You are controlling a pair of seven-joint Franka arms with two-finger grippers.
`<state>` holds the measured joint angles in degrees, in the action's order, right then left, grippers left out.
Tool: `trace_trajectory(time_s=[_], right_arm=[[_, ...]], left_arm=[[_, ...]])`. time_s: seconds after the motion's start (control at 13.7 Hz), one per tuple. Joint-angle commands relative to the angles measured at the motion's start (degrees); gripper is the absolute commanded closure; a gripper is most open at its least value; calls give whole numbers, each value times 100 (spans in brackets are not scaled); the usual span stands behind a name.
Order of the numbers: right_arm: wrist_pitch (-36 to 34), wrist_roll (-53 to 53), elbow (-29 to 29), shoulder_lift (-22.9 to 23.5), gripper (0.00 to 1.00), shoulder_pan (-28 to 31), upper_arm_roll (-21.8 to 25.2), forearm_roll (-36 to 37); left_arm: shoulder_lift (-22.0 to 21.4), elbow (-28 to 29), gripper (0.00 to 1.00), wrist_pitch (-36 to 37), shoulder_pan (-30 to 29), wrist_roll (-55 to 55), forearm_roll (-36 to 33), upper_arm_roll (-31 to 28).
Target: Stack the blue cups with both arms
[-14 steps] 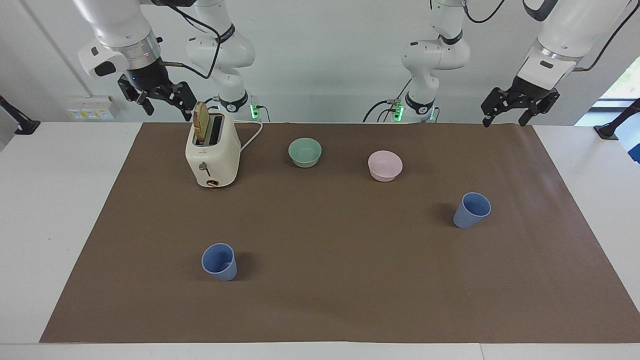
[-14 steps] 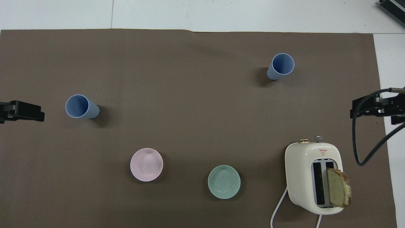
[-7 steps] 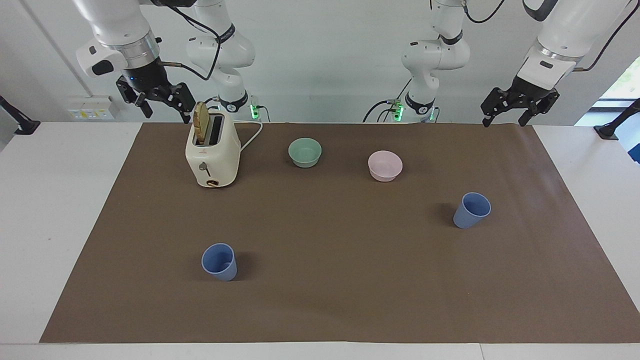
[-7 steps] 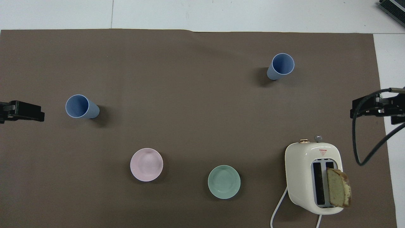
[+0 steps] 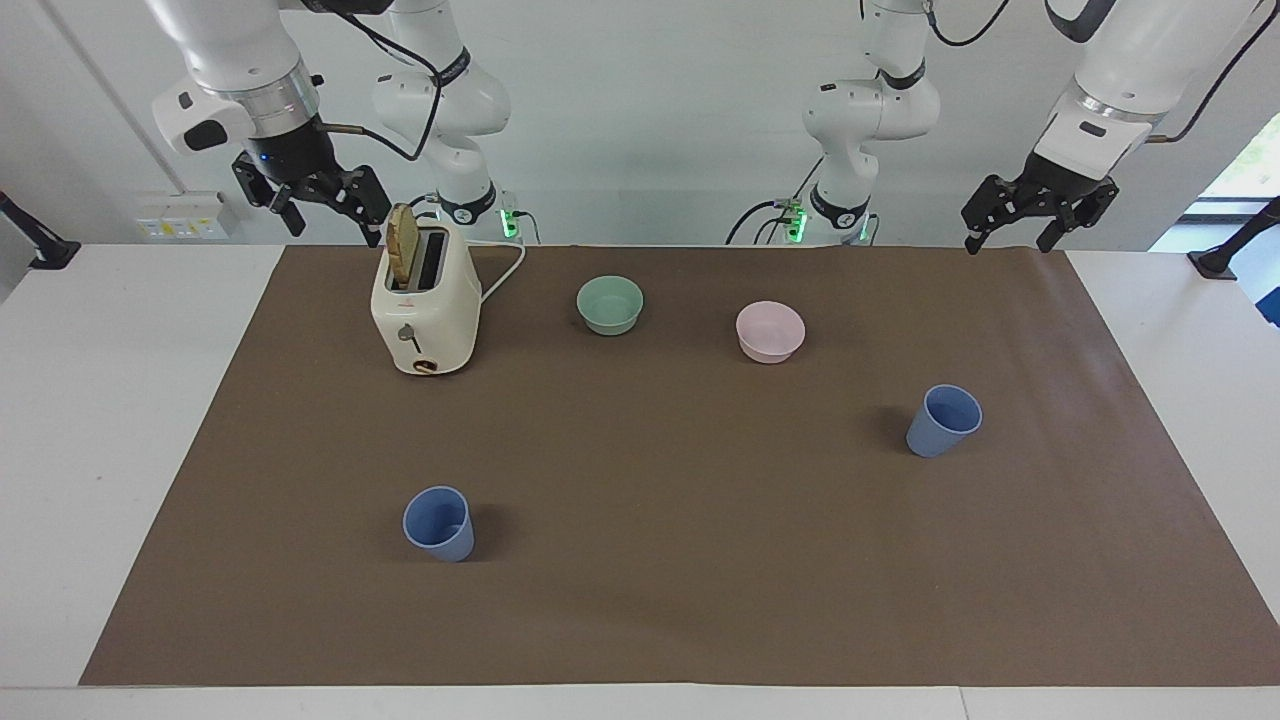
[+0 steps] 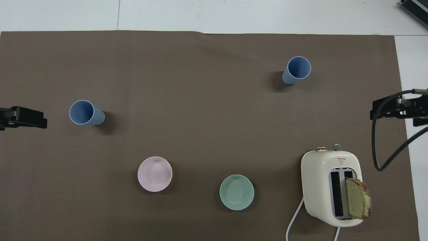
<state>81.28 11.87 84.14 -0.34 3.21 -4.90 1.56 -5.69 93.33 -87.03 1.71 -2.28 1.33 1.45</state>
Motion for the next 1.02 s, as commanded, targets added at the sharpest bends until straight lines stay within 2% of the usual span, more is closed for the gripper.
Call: trace_trajectory(time_s=[0.0, 0.95], right_arm=[[81, 8, 103, -71, 0, 83, -55, -42], [72, 78, 103, -71, 0, 101, -46, -33]], left_arm=[[24, -8, 0, -113, -57, -1, 34, 39], [50, -52, 0, -113, 13, -62, 131, 57]])
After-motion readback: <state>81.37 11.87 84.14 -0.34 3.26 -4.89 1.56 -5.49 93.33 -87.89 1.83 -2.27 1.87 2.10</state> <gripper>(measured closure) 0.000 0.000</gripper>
